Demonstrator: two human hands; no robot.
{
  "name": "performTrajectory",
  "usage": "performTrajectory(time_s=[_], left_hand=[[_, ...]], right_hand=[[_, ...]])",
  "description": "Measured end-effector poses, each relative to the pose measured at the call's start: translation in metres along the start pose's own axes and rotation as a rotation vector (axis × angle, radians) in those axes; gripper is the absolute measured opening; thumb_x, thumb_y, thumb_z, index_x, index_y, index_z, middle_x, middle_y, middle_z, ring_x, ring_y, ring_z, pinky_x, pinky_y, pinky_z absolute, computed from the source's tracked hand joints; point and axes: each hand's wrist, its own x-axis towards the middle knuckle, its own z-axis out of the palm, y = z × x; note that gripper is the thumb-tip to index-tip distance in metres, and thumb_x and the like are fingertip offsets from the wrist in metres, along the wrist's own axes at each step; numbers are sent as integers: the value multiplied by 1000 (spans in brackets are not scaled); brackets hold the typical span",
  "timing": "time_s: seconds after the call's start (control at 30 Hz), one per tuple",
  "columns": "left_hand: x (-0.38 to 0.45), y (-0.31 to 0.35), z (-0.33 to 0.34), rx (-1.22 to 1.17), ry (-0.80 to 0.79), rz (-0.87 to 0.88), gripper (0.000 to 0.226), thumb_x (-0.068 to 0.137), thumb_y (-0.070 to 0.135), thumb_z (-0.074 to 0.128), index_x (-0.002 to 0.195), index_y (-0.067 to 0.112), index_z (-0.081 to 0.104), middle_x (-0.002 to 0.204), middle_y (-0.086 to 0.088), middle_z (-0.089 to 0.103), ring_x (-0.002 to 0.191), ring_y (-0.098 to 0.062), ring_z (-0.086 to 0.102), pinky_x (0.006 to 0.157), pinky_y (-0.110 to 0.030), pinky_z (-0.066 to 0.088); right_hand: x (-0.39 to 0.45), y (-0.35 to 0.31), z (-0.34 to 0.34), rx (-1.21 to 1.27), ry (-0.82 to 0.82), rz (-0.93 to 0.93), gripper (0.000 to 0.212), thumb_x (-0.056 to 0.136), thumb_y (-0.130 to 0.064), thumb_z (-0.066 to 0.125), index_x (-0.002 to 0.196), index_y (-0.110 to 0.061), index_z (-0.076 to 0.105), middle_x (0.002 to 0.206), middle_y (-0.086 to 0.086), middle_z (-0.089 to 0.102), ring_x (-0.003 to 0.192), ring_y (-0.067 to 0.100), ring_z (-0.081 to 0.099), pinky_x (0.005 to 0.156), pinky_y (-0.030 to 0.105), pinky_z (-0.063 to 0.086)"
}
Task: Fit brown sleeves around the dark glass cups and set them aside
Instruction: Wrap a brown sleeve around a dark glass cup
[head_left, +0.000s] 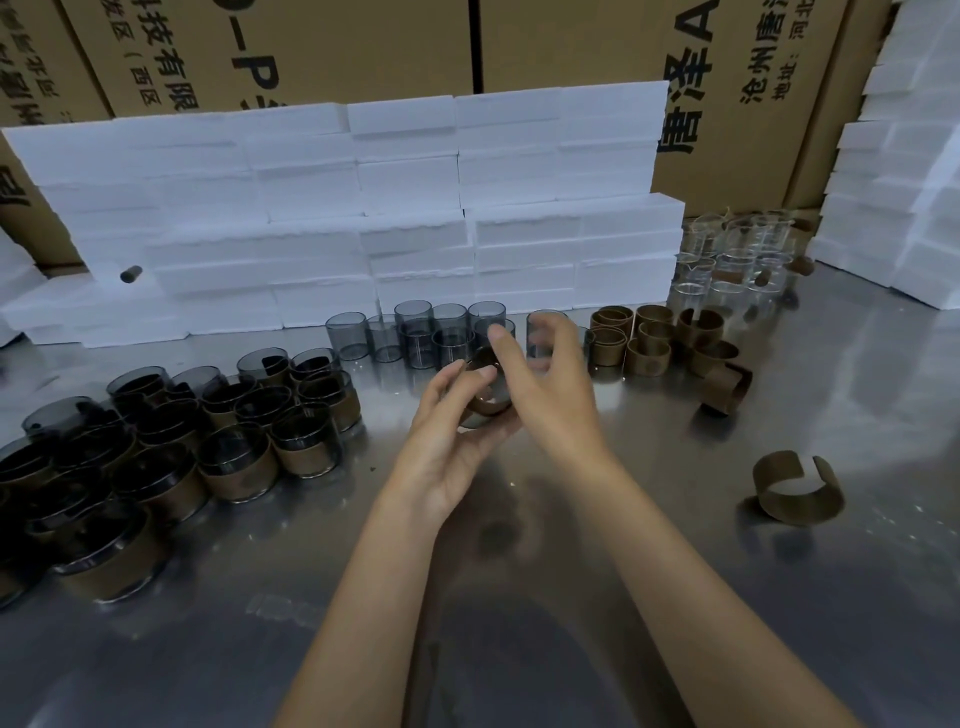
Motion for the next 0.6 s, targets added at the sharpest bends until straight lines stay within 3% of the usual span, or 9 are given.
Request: performTrajectory(time_s=[0.03,0.1,0.17,0.2,0.33,0.4,0.5,0.6], left_hand=[[0,-1,1,26,-20,-10,51,90,10,73,135,3,52,121,-22,61,100,-25,69,76,-39,61],[-1,-4,3,57,-19,-24,57,87,9,77,139,3,53,133,-26,61,101,-26,74,79,-44,61],[-1,-6,3,76,15,-24,55,82,8,82,132,9,59,132,-23,63,98,-24,76,77,-45,62],[0,-6,2,93,27,-22,56,78,8,85,129,11,61,132,-20,63,99,-23,76,77,-45,62],[0,-10,-1,127,46,-14,50,78,6,85,124,12,66,121,-15,67,89,-20,77,72,-40,63],[0,-13,-1,155,38,-17,40,84,1,79,121,13,69,116,-16,69,88,-22,77,72,-41,63],[-1,-15,-1,183,17,-32,40,88,1,74,125,13,68,115,-17,72,104,-38,74,81,-50,63],[-2,-14,-2,247,-22,-45,44,87,14,80,129,22,67,115,-14,76,97,-42,75,83,-49,63]], right_hand=[[0,2,0,65,-93,130,56,89,-66,62,130,-29,56,129,-7,60,117,7,60,99,30,48],[-1,10,-3,188,-241,269,47,86,-75,57,109,-38,71,108,-16,73,96,-11,66,79,15,53],[-3,19,-5,256,-278,273,40,88,-77,51,83,-46,77,82,-25,75,75,-17,66,57,3,47],[-3,23,-5,267,-275,266,42,89,-77,49,79,-48,78,78,-26,75,73,-17,66,55,2,46],[-9,28,-2,321,-225,279,68,79,-84,44,99,-29,79,91,-14,79,83,-7,71,73,19,51],[-9,33,0,336,-149,298,64,83,-82,45,97,-28,78,91,-12,79,86,-1,73,82,29,55],[-7,37,3,324,9,315,56,93,-71,50,94,-22,77,93,-3,79,95,13,74,96,40,56],[-4,39,3,280,79,291,55,93,-71,51,88,-21,75,82,-7,77,90,12,73,91,38,57]])
